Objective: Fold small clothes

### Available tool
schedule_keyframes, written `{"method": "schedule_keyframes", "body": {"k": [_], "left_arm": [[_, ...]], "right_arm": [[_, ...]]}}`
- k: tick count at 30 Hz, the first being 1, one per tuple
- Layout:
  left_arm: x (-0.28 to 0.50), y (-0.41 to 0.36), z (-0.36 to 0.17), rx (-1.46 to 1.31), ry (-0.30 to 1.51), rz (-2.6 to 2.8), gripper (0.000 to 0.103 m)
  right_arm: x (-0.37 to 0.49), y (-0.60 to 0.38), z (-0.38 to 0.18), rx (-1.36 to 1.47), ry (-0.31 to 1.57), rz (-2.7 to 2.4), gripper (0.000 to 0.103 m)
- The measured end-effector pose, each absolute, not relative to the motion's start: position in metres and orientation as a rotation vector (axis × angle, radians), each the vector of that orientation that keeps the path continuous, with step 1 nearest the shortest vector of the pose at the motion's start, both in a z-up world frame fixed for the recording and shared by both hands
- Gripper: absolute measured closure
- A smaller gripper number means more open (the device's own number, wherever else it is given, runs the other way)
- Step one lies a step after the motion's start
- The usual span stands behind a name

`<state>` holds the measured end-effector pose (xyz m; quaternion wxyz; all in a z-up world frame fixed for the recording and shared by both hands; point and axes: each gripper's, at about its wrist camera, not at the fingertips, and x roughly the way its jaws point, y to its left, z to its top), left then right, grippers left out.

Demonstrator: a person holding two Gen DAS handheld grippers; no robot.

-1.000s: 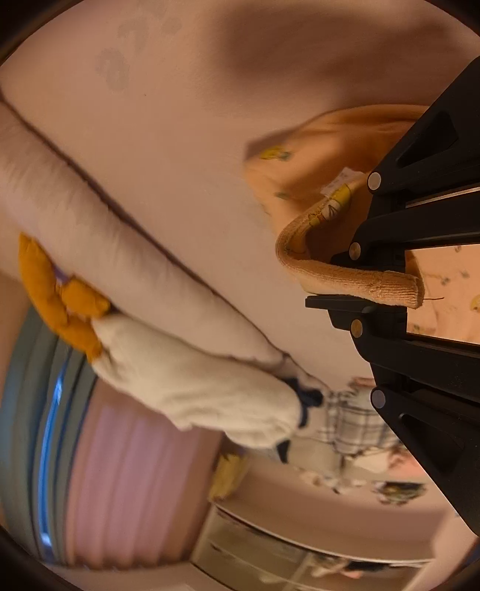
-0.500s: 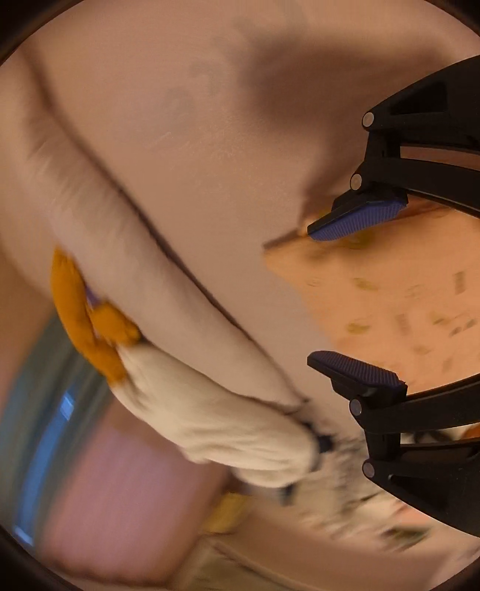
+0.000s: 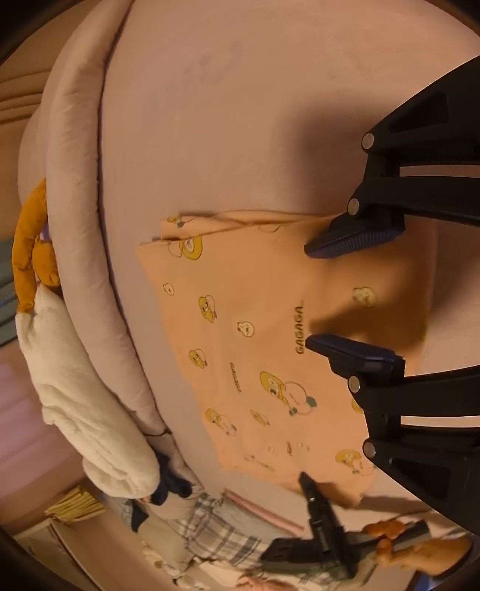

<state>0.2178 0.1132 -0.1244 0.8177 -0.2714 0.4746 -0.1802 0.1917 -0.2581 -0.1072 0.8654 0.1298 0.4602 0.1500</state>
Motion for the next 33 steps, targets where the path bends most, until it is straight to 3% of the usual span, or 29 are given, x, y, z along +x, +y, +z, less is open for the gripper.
{"method": "schedule_keyframes", "body": {"k": [6,8,10,11,20,33], "left_arm": [[0.187,0.147,-0.114,-0.657,0.975,-0.36,0.087],[0.183,0.156,-0.116,-0.669,0.972,-0.337,0.081],[0.181,0.163,-0.12,-0.688,0.978,-0.303,0.064],[0.179,0.168,-0.124,-0.722,0.975,-0.292,0.062],[0.189,0.163,-0.131,-0.894,0.973,-0.404,0.062],[0.249,0.132,-0.137,-0.869,1.004,-0.417,0.064]], "right_arm": [[0.177,-0.291,-0.098,0.425,0.938,0.327,0.047],[0.175,-0.303,-0.105,0.478,0.945,0.315,0.047],[0.172,-0.309,-0.111,0.514,0.949,0.303,0.047],[0.171,-0.308,-0.113,0.525,0.951,0.302,0.047],[0.168,-0.268,-0.094,0.464,0.899,0.375,0.047],[0.22,-0.156,-0.092,0.289,0.923,0.581,0.047]]}}
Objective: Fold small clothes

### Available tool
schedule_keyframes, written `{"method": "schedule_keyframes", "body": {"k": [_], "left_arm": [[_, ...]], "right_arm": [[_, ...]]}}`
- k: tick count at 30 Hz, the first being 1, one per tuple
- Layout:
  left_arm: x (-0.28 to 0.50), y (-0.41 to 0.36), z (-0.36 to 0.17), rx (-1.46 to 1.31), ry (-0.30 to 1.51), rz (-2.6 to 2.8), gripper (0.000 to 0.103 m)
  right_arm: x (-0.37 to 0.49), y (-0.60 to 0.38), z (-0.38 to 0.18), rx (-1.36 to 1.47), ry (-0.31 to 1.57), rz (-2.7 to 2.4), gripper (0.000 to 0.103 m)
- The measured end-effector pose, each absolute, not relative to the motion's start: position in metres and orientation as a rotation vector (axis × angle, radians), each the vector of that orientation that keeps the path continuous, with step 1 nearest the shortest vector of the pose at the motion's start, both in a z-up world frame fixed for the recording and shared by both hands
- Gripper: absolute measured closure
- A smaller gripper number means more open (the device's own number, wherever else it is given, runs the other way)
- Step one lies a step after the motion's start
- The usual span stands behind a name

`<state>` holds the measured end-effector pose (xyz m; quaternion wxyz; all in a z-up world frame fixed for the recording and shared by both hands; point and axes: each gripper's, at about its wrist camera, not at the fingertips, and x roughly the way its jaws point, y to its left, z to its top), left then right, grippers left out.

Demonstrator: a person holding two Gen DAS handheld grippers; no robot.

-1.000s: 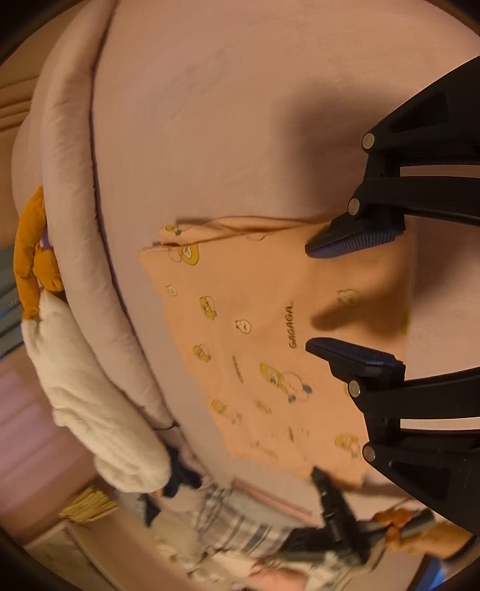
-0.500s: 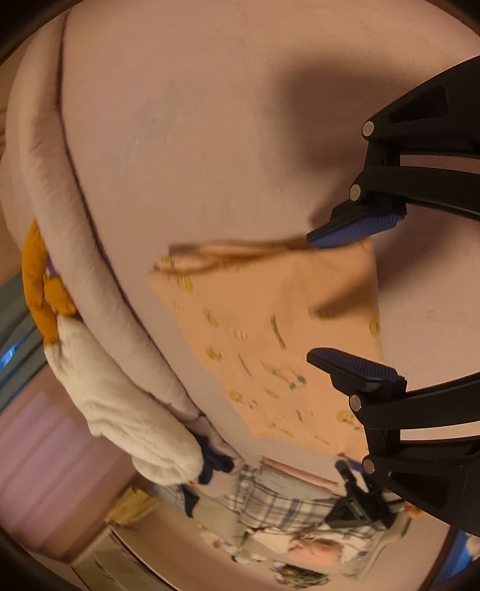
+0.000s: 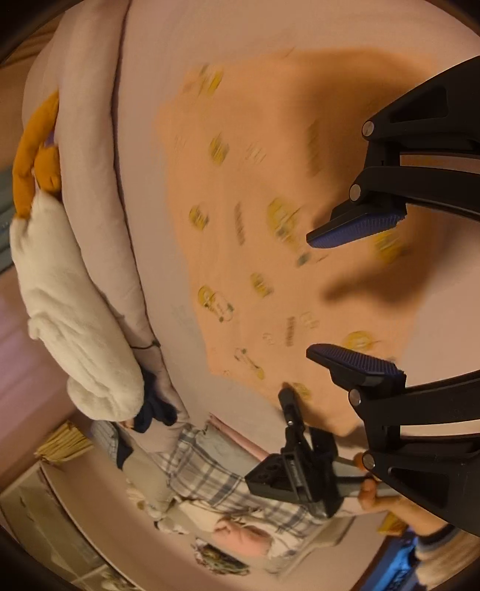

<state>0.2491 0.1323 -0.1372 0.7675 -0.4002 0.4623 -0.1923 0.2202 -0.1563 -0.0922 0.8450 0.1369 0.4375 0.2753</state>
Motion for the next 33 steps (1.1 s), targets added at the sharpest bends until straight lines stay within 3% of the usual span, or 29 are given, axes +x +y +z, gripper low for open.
{"method": "schedule_keyframes", "body": {"k": [2,4,5,8,11,17,29,33], "left_arm": [[0.255,0.131,-0.138,-0.859,1.006,-0.418,0.068],[0.26,0.128,-0.139,-0.824,1.017,-0.398,0.081],[0.262,0.128,-0.141,-0.811,1.02,-0.394,0.081],[0.263,0.126,-0.141,-0.779,1.016,-0.385,0.083],[0.265,0.124,-0.141,-0.747,1.017,-0.383,0.083],[0.269,0.122,-0.14,-0.728,1.029,-0.37,0.084],[0.271,0.115,-0.135,-0.694,1.055,-0.326,0.084],[0.269,0.11,-0.127,-0.675,1.061,-0.299,0.086]], "right_arm": [[0.24,-0.139,-0.097,0.297,0.939,0.577,0.047],[0.262,-0.122,-0.101,0.284,0.952,0.556,0.047],[0.266,-0.117,-0.102,0.272,0.954,0.547,0.047],[0.285,-0.099,-0.109,0.21,0.966,0.497,0.059],[0.298,-0.09,-0.126,0.108,1.011,0.408,0.081],[0.287,-0.091,-0.116,0.053,1.016,0.407,0.082],[0.184,-0.097,-0.122,-0.131,1.03,0.527,0.082],[0.175,-0.113,-0.121,-0.006,1.1,0.59,0.082]]}}
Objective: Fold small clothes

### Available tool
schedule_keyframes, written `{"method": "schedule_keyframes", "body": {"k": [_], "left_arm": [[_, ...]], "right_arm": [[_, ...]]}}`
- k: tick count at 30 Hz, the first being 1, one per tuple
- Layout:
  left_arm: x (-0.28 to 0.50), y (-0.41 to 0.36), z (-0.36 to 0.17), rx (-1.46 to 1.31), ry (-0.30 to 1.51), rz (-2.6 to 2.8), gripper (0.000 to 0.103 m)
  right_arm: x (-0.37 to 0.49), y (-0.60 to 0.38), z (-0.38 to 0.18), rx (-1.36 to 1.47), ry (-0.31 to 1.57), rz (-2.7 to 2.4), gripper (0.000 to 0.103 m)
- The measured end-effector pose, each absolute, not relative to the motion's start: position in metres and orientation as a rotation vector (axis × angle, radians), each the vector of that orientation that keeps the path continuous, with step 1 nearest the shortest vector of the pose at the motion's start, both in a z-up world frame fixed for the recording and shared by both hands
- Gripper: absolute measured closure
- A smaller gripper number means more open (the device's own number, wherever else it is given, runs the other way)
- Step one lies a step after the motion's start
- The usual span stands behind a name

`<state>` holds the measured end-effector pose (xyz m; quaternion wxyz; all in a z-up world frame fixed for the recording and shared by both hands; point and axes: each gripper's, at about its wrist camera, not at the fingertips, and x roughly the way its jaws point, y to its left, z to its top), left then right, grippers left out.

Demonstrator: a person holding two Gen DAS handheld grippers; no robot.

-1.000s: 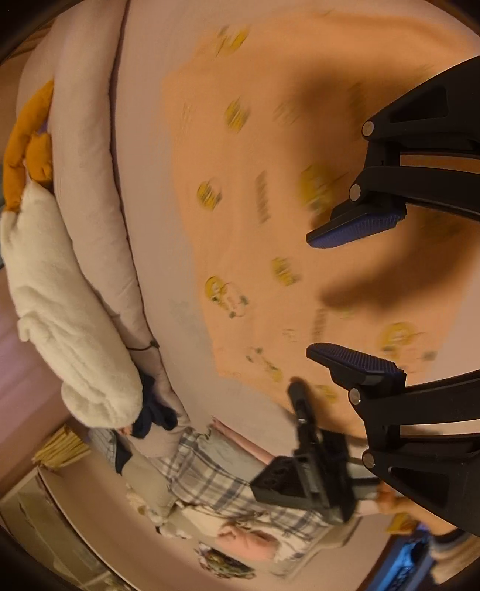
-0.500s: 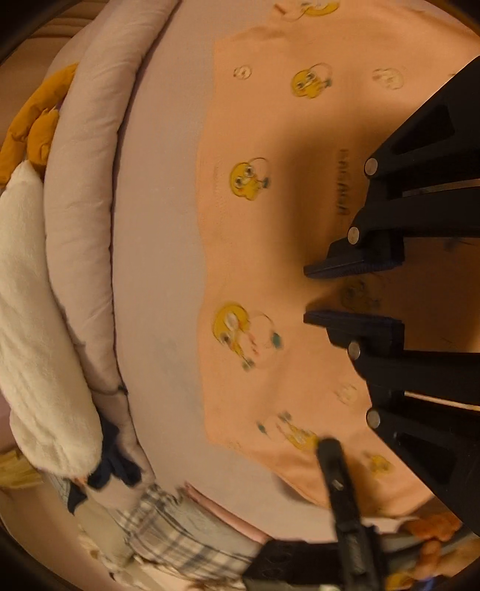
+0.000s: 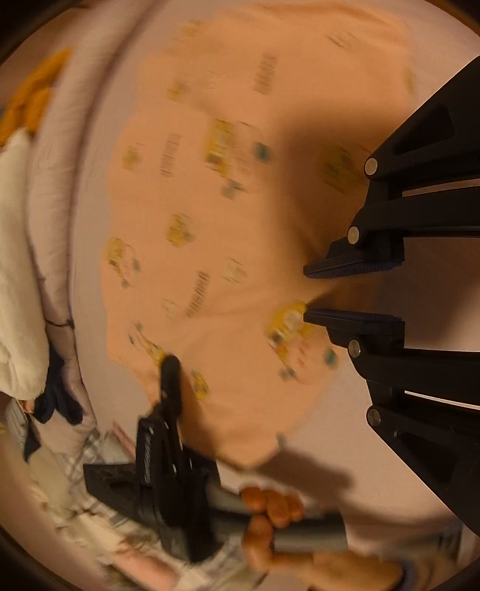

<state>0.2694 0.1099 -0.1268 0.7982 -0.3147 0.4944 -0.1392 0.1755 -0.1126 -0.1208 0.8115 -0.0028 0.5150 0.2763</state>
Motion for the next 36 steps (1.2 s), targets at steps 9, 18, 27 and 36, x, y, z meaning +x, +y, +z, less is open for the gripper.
{"method": "schedule_keyframes", "body": {"k": [9,18,27,36], "left_arm": [[0.265,0.084,-0.086,-0.605,1.007,-0.329,0.088],[0.27,0.017,-0.062,-0.463,1.014,-0.412,0.087],[0.274,-0.061,-0.066,-0.304,1.073,-0.564,0.08],[0.272,-0.068,-0.087,-0.33,1.129,-0.657,0.063]], "right_arm": [[0.173,-0.175,-0.114,0.327,1.027,0.613,0.078],[0.203,-0.207,-0.129,0.701,0.99,0.599,0.061],[0.23,-0.249,-0.153,1.162,0.948,0.648,0.044],[0.232,-0.252,-0.159,1.218,0.969,0.655,0.039]]}}
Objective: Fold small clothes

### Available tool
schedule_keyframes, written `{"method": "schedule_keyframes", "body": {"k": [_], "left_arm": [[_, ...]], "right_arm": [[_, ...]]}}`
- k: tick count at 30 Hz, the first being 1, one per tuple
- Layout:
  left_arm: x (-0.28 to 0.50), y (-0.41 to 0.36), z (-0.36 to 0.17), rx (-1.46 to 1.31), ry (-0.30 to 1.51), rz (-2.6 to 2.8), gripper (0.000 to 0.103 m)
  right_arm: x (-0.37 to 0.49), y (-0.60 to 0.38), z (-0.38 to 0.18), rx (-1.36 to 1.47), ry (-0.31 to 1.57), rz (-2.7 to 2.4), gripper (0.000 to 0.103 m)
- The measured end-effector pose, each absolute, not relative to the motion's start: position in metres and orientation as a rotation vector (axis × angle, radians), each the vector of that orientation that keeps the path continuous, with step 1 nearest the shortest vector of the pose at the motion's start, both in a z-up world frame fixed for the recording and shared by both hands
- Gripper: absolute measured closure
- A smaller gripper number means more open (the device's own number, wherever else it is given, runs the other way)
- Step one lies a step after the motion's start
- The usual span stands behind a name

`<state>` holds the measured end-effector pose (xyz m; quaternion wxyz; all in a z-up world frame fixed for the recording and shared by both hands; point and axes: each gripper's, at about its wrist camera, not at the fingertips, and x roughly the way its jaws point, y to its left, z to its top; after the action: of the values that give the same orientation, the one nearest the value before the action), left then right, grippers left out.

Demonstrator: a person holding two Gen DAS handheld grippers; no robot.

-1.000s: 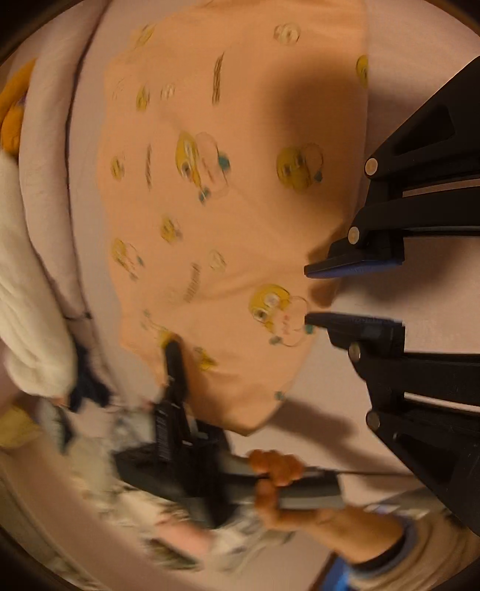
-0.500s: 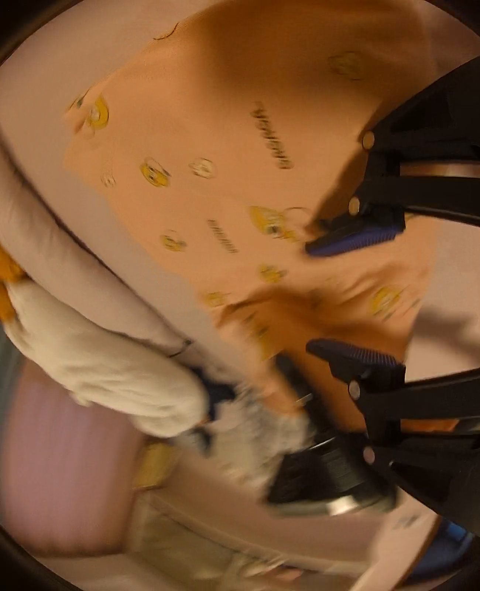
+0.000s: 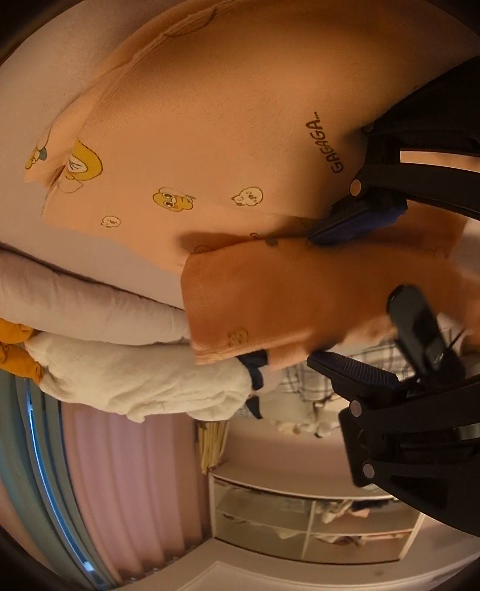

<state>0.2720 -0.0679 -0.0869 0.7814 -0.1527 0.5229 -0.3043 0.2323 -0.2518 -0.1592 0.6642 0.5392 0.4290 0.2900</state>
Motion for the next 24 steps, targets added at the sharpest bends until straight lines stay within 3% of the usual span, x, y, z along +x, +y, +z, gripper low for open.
{"method": "schedule_keyframes", "body": {"k": [8,10,12,14,24], "left_arm": [[0.26,-0.044,-0.083,-0.408,1.095,-0.667,0.063],[0.252,-0.033,-0.08,-0.416,1.076,-0.656,0.063],[0.244,-0.014,-0.079,-0.423,1.051,-0.634,0.063],[0.238,0.001,-0.078,-0.434,1.039,-0.611,0.063],[0.228,0.031,-0.092,-0.471,1.053,-0.572,0.062]], "right_arm": [[0.234,-0.245,-0.15,1.113,1.009,0.614,0.039],[0.234,-0.235,-0.14,0.959,1.038,0.554,0.053],[0.234,-0.225,-0.131,0.796,1.045,0.488,0.085],[0.238,-0.217,-0.123,0.674,1.051,0.448,0.091],[0.267,-0.228,-0.065,0.346,0.956,0.379,0.093]]}}
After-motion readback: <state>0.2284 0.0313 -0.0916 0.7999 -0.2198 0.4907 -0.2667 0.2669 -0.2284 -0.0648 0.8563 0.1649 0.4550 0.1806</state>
